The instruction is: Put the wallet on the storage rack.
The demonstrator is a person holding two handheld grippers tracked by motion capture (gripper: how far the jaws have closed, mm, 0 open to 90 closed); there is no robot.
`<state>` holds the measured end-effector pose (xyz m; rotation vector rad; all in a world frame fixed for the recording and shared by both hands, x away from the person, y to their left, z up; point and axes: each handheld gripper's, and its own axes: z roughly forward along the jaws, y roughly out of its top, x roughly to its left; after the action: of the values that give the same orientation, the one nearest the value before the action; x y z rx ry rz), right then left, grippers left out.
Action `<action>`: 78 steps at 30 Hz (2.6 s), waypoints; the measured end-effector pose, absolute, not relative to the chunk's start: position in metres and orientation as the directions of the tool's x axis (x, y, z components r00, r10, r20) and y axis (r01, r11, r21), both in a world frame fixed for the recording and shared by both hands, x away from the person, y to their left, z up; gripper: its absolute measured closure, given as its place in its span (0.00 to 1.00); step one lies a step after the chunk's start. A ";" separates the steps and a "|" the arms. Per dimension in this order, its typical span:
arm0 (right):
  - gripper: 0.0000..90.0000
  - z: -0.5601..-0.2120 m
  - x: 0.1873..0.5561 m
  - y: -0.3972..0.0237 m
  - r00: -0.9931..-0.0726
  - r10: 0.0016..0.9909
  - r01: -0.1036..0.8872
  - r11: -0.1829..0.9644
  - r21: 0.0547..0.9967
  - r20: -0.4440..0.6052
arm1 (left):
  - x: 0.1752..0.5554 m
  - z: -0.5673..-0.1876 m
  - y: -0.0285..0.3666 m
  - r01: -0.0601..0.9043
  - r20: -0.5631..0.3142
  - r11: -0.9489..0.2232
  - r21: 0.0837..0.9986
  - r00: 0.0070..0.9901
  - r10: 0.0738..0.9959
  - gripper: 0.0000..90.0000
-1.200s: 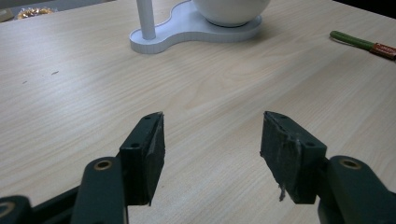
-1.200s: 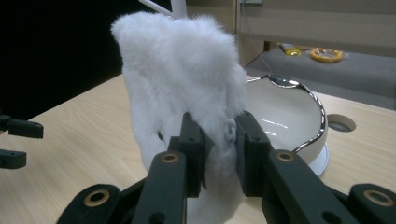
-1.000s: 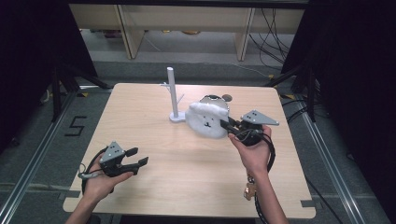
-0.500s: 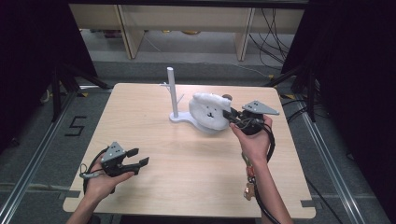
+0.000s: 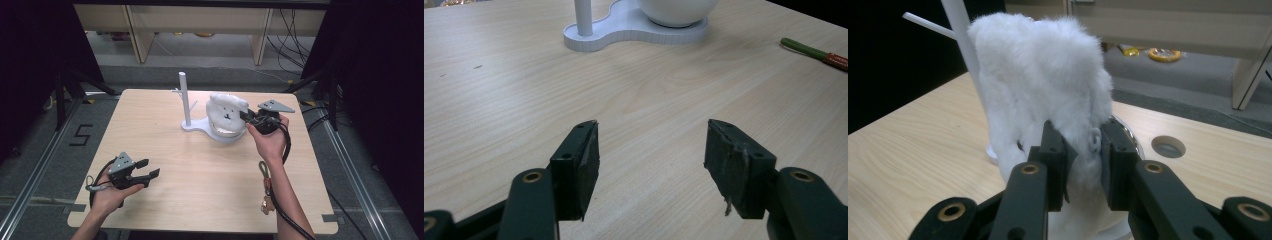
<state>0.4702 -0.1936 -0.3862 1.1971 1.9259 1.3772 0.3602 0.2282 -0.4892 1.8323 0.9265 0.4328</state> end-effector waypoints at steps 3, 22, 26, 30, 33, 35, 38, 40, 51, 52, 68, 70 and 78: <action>0.85 -0.392 0.478 -0.195 -0.483 0.869 0.396 0.110 0.912 0.105 | 0.360 -0.490 0.227 0.407 -0.111 -0.212 0.888 0.639 0.762 0.42; 0.82 -0.410 0.502 -0.191 -0.439 0.896 0.476 0.173 0.862 0.063 | 0.360 -0.491 0.225 0.411 -0.117 -0.213 0.886 0.644 0.756 0.42; 0.78 -0.410 0.505 -0.188 -0.413 0.910 0.492 0.189 0.850 0.037 | 0.360 -0.492 0.224 0.410 -0.120 -0.213 0.887 0.649 0.751 0.42; 0.70 -0.415 0.512 -0.186 -0.412 0.911 0.488 0.216 0.846 0.005 | 0.360 -0.492 0.223 0.414 -0.118 -0.217 0.884 0.646 0.754 0.42; 0.65 -0.415 0.514 -0.186 -0.409 0.913 0.500 0.227 0.836 -0.003 | 0.360 -0.493 0.223 0.419 -0.120 -0.218 0.881 0.645 0.755 0.42; 0.62 -0.415 0.514 -0.186 -0.405 0.914 0.507 0.221 0.833 0.003 | 0.360 -0.493 0.222 0.418 -0.119 -0.220 0.881 0.647 0.753 0.42; 0.58 -0.414 0.512 -0.187 -0.401 0.916 0.500 0.206 0.841 0.014 | 0.359 -0.493 0.222 0.417 -0.117 -0.222 0.882 0.648 0.752 0.42; 0.55 -0.412 0.511 -0.187 -0.398 0.917 0.488 0.195 0.851 0.018 | 0.360 -0.493 0.222 0.415 -0.119 -0.218 0.883 0.650 0.751 0.42; 0.47 -0.398 0.488 -0.201 -0.385 0.919 0.513 0.138 0.847 0.084 | 0.360 -0.494 0.221 0.418 -0.124 -0.215 0.883 0.648 0.752 0.42; 0.47 -0.398 0.488 -0.201 -0.385 0.919 0.513 0.138 0.847 0.084 | 0.360 -0.494 0.221 0.418 -0.124 -0.215 0.883 0.648 0.752 0.42; 0.50 -0.417 0.450 -0.233 -0.366 0.922 0.672 0.170 0.721 0.124 | 0.362 -0.495 0.220 0.424 -0.138 -0.199 0.884 0.642 0.755 0.42; 0.52 -0.422 0.443 -0.237 -0.359 0.922 0.706 0.168 0.688 0.144 | 0.362 -0.495 0.220 0.422 -0.141 -0.195 0.885 0.644 0.752 0.42; 0.54 -0.434 0.433 -0.242 -0.368 0.917 0.747 0.193 0.637 0.154 | 0.361 -0.495 0.219 0.425 -0.145 -0.195 0.884 0.646 0.750 0.42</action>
<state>0.4329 -0.2423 -0.4336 1.5864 2.2091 0.9402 0.3607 0.2191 -0.4954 1.8273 0.9395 0.3911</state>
